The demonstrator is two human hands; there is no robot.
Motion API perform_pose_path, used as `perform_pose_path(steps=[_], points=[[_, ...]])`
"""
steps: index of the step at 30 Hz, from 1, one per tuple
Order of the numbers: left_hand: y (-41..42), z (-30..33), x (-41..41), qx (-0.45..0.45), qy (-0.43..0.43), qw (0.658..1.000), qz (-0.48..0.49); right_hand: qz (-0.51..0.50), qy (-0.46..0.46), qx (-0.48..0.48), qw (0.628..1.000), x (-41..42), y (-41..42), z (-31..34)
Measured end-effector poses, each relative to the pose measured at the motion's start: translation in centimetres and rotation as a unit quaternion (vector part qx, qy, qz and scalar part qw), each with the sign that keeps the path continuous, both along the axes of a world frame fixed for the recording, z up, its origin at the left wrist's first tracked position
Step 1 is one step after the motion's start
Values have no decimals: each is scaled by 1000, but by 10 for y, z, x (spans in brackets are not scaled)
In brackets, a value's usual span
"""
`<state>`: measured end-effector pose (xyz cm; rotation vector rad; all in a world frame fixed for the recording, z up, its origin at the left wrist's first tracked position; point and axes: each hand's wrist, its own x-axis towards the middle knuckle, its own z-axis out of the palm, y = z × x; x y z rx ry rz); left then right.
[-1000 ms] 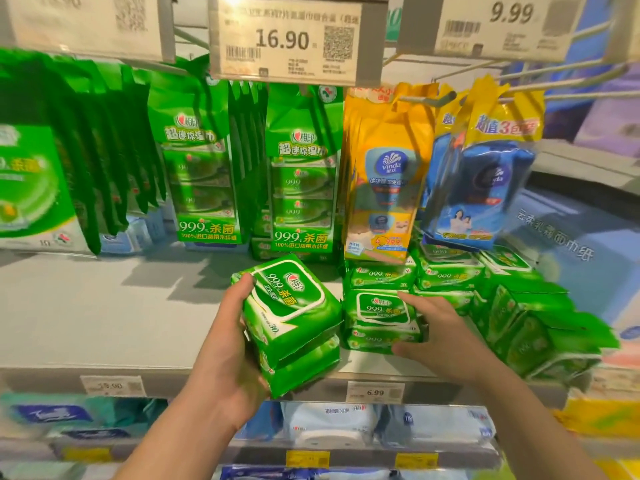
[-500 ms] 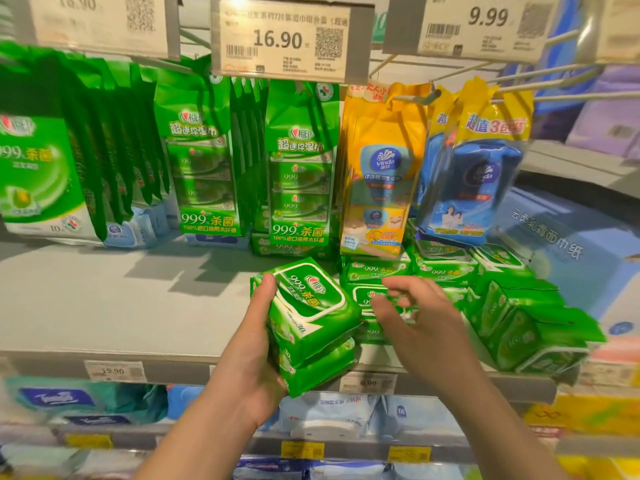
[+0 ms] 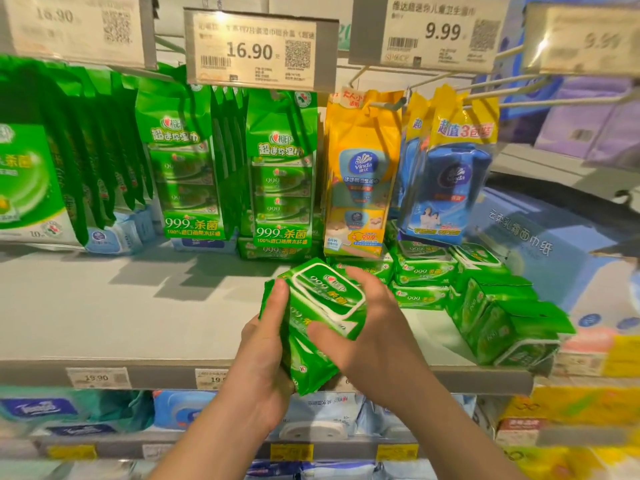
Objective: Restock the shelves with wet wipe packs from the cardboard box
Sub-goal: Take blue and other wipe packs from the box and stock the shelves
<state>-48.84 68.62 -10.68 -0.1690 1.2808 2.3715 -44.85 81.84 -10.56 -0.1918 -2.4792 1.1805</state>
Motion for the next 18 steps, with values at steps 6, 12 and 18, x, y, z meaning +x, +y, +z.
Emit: perform_pose_path(steps=[6,12,18], points=[[-20,0,-14,2,-23,999,28,-34,-8,-27,999,11,45,3],[-33,1,-16,-8,-17,999,50,-23,-38,-8,999,5,75,6],[-34,-1,-13,5,-41,998,52,20,-77,55,995,-22,85,-3]])
